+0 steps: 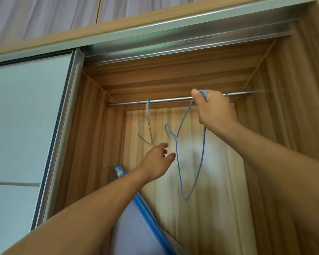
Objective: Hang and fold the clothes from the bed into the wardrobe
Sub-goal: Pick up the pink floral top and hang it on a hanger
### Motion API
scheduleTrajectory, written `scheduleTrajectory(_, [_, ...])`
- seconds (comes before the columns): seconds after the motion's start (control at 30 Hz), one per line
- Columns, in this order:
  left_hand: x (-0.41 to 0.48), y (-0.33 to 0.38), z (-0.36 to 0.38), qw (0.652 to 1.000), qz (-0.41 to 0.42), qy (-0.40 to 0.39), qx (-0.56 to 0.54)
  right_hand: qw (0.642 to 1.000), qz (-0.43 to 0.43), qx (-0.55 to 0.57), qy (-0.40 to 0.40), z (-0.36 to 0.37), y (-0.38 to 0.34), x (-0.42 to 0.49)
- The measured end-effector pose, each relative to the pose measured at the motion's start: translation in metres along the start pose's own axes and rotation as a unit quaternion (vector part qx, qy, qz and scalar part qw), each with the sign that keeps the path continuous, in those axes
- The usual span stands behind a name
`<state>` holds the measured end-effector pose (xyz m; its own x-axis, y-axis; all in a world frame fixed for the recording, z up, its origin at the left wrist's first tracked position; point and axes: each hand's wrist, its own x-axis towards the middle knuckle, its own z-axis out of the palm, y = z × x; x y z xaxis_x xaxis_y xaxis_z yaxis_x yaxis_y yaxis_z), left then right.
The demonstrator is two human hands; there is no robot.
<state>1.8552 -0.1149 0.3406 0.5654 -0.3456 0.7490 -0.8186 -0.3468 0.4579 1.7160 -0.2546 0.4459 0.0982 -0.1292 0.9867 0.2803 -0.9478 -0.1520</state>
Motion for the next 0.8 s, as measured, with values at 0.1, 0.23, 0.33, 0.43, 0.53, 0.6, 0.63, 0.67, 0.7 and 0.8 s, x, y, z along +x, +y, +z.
scheduleTrajectory(0.1, [-0.028,-0.014,0.029,0.99,-0.09,-0.093,-0.061,0.995,0.046,0.039,-0.082,-0.007,0.011,-0.02])
scheduleTrajectory(0.23, [-0.074,-0.029,0.06,0.942,-0.199,-0.158,-0.218,0.97,0.138,0.123,-0.159,-0.012,0.037,-0.056])
scheduleTrajectory(0.33, [-0.104,-0.046,0.078,0.916,-0.269,-0.107,-0.278,0.943,0.217,0.185,-0.17,-0.006,0.061,-0.091])
scheduleTrajectory(0.43, [-0.134,-0.067,0.089,0.929,-0.298,-0.057,-0.214,0.906,0.303,0.235,-0.181,0.002,0.087,-0.134])
scheduleTrajectory(0.53, [-0.155,-0.076,0.091,0.915,-0.312,-0.053,-0.25,0.856,0.381,0.294,-0.189,0.013,0.114,-0.18])
scheduleTrajectory(0.6, [-0.165,-0.081,0.088,0.902,-0.32,-0.044,-0.286,0.828,0.431,0.306,-0.185,0.02,0.132,-0.213])
scheduleTrajectory(0.63, [-0.17,-0.084,0.087,0.904,-0.32,-0.034,-0.283,0.818,0.454,0.3,-0.185,0.024,0.141,-0.23])
scheduleTrajectory(0.67, [-0.175,-0.09,0.086,0.908,-0.318,-0.024,-0.272,0.809,0.475,0.292,-0.186,0.028,0.15,-0.248])
scheduleTrajectory(0.7, [-0.179,-0.095,0.086,0.913,-0.316,-0.02,-0.258,0.799,0.495,0.286,-0.188,0.033,0.159,-0.266])
scheduleTrajectory(0.8, [-0.188,-0.106,0.087,0.916,-0.317,-0.028,-0.242,0.751,0.553,0.287,-0.216,0.049,0.179,-0.319])
